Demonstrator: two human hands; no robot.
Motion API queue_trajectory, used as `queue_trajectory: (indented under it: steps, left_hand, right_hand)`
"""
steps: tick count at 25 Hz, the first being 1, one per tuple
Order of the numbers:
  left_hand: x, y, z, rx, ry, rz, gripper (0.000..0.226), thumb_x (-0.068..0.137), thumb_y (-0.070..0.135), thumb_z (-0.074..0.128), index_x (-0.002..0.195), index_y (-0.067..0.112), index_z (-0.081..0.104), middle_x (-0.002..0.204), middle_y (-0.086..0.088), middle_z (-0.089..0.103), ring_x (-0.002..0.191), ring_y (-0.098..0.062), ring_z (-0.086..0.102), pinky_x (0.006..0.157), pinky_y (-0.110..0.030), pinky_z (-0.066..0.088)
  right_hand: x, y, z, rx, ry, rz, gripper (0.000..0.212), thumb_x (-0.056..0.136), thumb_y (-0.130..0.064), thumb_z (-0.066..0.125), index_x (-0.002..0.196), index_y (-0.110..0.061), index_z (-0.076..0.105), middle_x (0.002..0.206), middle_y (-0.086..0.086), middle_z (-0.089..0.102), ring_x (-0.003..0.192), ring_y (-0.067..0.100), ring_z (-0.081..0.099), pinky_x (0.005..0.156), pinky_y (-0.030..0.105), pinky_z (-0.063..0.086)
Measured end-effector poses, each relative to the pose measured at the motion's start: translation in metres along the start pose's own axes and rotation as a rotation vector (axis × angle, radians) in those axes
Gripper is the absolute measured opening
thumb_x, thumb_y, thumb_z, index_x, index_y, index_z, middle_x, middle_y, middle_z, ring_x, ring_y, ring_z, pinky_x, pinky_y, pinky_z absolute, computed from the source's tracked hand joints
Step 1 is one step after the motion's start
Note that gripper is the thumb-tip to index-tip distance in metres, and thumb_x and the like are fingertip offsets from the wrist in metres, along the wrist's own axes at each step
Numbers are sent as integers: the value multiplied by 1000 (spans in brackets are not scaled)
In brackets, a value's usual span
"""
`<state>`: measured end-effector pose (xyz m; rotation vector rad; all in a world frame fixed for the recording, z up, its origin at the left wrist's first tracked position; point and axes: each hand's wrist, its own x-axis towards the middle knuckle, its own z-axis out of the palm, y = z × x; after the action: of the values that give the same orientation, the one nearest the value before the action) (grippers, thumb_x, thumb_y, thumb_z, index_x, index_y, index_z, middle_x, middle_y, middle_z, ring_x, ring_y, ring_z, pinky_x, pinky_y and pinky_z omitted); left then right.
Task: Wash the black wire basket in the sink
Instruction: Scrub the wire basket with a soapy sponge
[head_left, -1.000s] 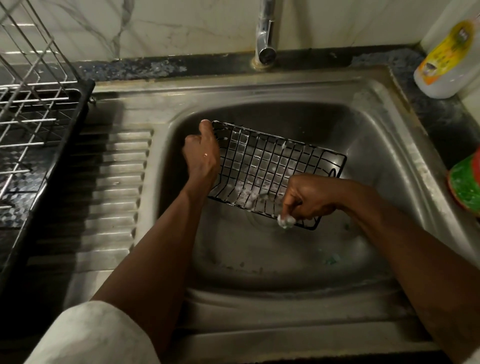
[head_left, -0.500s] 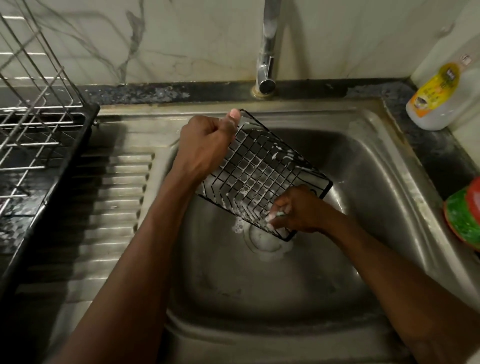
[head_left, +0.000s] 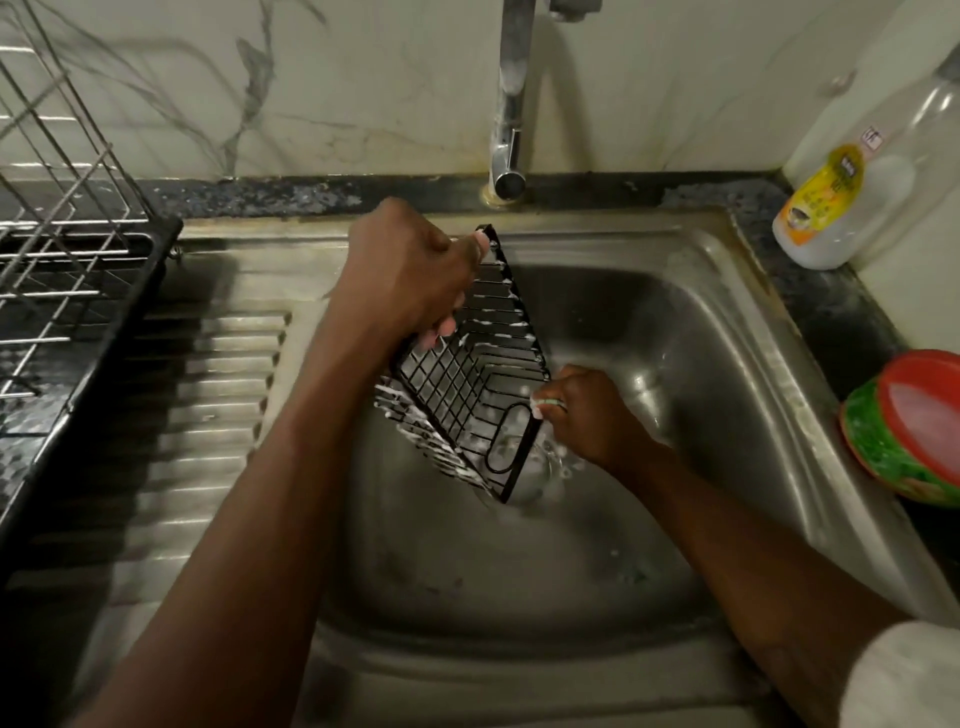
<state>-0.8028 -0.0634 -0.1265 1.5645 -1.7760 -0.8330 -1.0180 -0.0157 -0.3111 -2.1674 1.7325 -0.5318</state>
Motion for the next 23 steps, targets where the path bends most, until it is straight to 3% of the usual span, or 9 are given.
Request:
queue_trajectory:
  steps: [2,4,7,10,13,14,16,19,23]
  left_hand:
    - [-11,8,17,80,80,65,46,97,39,63,63,8,67,45,0,57,29,-4,49,37,-8,39]
    - [-23,18,40,83,72,115,41,98,37,62,67,9,66,50,2,56,35,-3,51,41,-7,41]
    - [-33,23,64,160,61,200,42,98,44,58,71,12,64,65,-6,61,48,-13,56,54,-28,57]
    - [-25,19,60,147,61,206,47,96,44,60,66,8,64,57,-6,59,45,-17,55,55,-34,57]
    - [-17,16,50,105,82,189,50,96,40,62,62,4,60,50,-6,52,37,-14,43,45,-28,43]
    - [-16,16,48,103,88,199,51,96,39,62,61,2,59,48,-5,49,35,-13,39,45,-25,38]
    - [-16,16,45,105,77,209,54,96,38,62,59,-1,58,46,-5,46,33,-12,35,41,-23,35]
    - [-13,13,41,86,59,206,56,96,37,62,58,-4,59,43,-6,47,30,-10,32,38,-25,40]
    - [-6,9,34,73,85,190,58,95,37,65,54,-3,55,39,-2,39,31,-14,32,41,-23,40]
  right_hand:
    - [-5,2,6,-17,-4,-46,14,67,5,75,65,-9,74,65,-7,58,63,22,58,61,21,39]
    - [-6,7,15,-68,-86,-28,16,62,9,75,62,-7,70,65,9,62,59,28,61,58,28,52]
    - [-7,5,22,-48,-152,105,20,64,12,70,57,-6,63,62,11,60,53,27,60,55,36,56]
    - [-21,-26,23,23,-229,-141,22,60,8,69,53,-11,59,55,2,57,51,19,56,59,17,41]
    - [-33,-44,30,-15,-280,-353,25,73,-5,62,55,-17,50,61,-3,53,56,10,48,59,21,35]
    - [-30,-38,35,-30,-279,-349,19,74,-8,60,56,-14,58,64,-1,59,58,12,54,59,24,40]
    - [-19,-13,35,-61,-122,-124,14,69,-2,62,69,-10,73,73,7,67,64,20,63,62,26,52]
    - [-13,11,18,-160,-70,146,23,67,5,66,81,-9,76,79,11,65,69,27,65,64,28,54]
    - [-24,-16,25,-78,-114,-64,10,72,0,62,73,-7,69,74,11,64,65,23,58,63,34,55]
